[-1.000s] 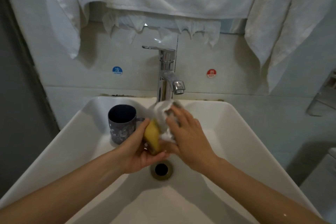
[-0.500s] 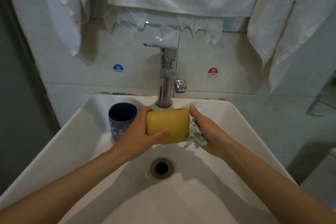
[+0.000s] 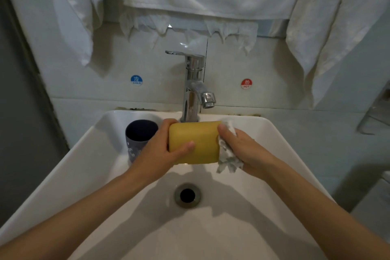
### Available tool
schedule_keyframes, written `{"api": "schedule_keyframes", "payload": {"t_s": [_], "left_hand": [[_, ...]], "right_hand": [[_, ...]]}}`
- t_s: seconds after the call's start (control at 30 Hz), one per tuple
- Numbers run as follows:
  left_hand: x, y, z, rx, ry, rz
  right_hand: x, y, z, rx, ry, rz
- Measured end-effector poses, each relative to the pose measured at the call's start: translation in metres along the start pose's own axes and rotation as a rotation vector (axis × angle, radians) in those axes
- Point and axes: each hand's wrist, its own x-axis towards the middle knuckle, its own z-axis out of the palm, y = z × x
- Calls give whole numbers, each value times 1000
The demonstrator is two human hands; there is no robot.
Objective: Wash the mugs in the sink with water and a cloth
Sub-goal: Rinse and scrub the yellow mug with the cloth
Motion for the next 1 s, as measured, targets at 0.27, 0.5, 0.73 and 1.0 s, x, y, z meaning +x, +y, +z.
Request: {"api": "schedule_keyframes", "payload": {"t_s": [0.27, 0.5, 0.73, 1.0], "left_hand": [[1, 2, 0, -562, -94, -603], [-4, -1, 7, -178, -42, -363], [-8, 5, 12, -306, 20, -174], [-10, -3, 3, -807, -143, -896]], "right_hand": [[-2, 2, 0, -222, -171, -35], [5, 4, 0, 113, 85, 94], [8, 7, 6, 343, -64, 248], [-1, 7, 4, -447, -344, -165]]}}
